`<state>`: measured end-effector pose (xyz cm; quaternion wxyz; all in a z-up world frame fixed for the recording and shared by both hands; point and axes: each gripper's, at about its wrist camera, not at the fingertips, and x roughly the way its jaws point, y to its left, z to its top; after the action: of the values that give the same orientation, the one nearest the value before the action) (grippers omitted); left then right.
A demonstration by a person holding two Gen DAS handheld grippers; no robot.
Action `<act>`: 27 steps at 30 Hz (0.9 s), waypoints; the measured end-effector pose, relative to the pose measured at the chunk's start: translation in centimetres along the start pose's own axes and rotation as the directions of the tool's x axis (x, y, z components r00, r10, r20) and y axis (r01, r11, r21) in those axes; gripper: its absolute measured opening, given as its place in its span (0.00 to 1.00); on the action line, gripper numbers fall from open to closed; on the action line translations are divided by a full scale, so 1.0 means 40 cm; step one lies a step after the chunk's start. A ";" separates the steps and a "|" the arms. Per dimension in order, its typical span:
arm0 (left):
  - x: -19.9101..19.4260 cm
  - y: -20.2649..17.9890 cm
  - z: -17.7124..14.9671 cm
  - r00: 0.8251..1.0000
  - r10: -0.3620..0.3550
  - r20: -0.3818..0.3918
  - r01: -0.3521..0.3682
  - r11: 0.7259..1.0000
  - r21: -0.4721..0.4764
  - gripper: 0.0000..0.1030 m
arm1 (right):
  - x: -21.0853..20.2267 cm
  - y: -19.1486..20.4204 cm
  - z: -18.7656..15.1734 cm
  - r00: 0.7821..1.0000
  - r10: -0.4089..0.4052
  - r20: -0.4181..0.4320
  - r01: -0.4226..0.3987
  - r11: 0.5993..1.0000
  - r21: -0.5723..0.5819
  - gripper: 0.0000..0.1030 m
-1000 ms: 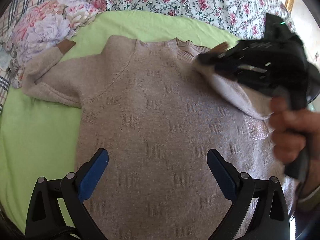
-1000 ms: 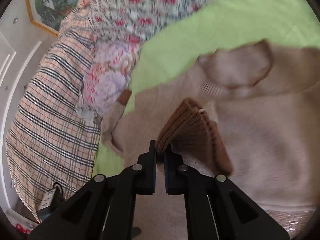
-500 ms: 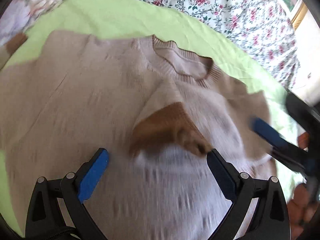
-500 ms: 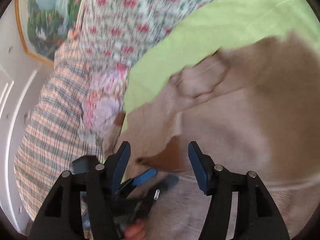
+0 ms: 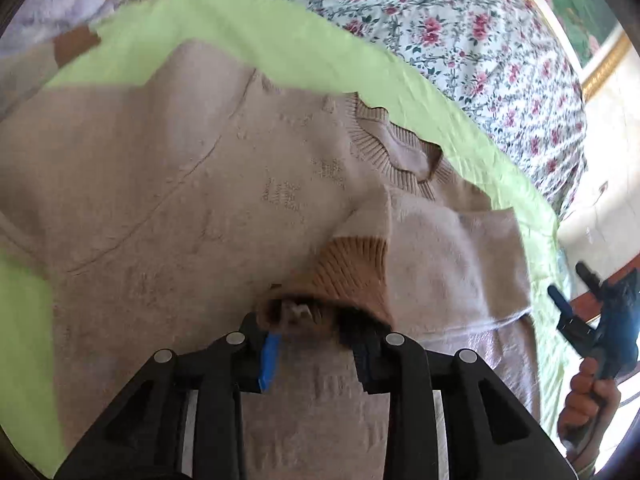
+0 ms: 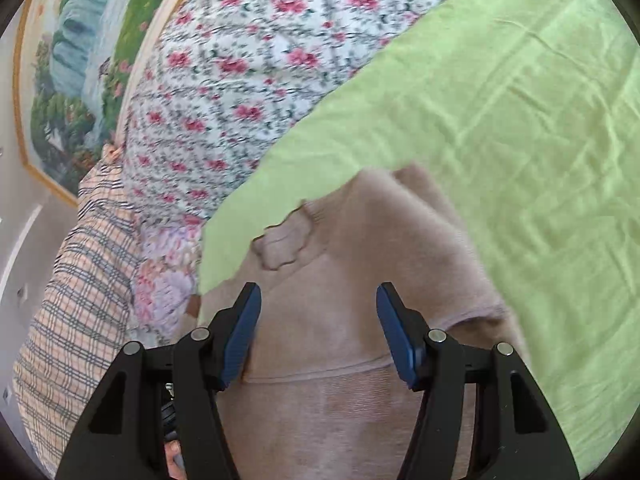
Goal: Fold small clothes
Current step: 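Carry the sleeve across the sweater body with the right gripper, then grasp the other brown cuff with the left gripper while the right gripper releases its sleeve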
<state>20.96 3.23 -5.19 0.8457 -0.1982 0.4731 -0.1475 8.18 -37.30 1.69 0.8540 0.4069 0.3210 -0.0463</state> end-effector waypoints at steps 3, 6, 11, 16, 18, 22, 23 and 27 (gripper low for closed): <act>0.005 -0.028 0.021 0.999 -0.041 0.006 0.041 0.998 0.047 0.08 | -0.012 0.001 0.012 1.000 -0.013 0.006 0.013 1.000 -0.015 0.59; -0.047 -0.017 0.035 0.996 -0.050 0.071 0.047 0.998 0.041 0.08 | -0.035 -0.004 0.025 0.999 -0.036 0.020 0.037 0.998 -0.048 0.59; -0.071 0.080 0.010 0.999 -0.051 0.010 0.051 0.998 -0.025 0.15 | -0.021 -0.033 0.043 0.996 -0.088 0.015 0.089 0.994 -0.064 0.59; -0.067 0.083 -0.013 0.997 -0.083 -0.004 0.083 0.996 -0.040 0.45 | 0.019 -0.043 0.070 0.990 -0.137 0.011 0.138 0.986 -0.096 0.59; -0.068 0.064 -0.007 0.998 -0.052 0.021 0.052 0.999 -0.001 0.15 | 0.042 -0.046 0.093 0.985 -0.172 0.000 0.171 0.979 -0.110 0.59; -0.104 0.114 -0.015 0.996 -0.071 0.052 0.074 0.995 -0.070 0.10 | 0.095 -0.040 0.132 0.968 -0.247 -0.032 0.238 0.954 -0.183 0.59; -0.101 0.127 -0.021 0.996 -0.077 0.036 0.080 0.993 -0.083 0.10 | 0.116 -0.040 0.143 0.961 -0.273 -0.044 0.259 0.944 -0.207 0.59; -0.089 0.130 -0.044 0.998 -0.057 0.015 0.058 0.996 -0.074 0.10 | 0.221 -0.059 0.164 0.925 -0.348 -0.156 0.305 0.920 -0.245 0.59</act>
<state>17.96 9.00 -5.85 0.8363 -0.2438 0.4668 -0.1527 17.72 -42.01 -2.01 0.8374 0.2547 0.4702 -0.1130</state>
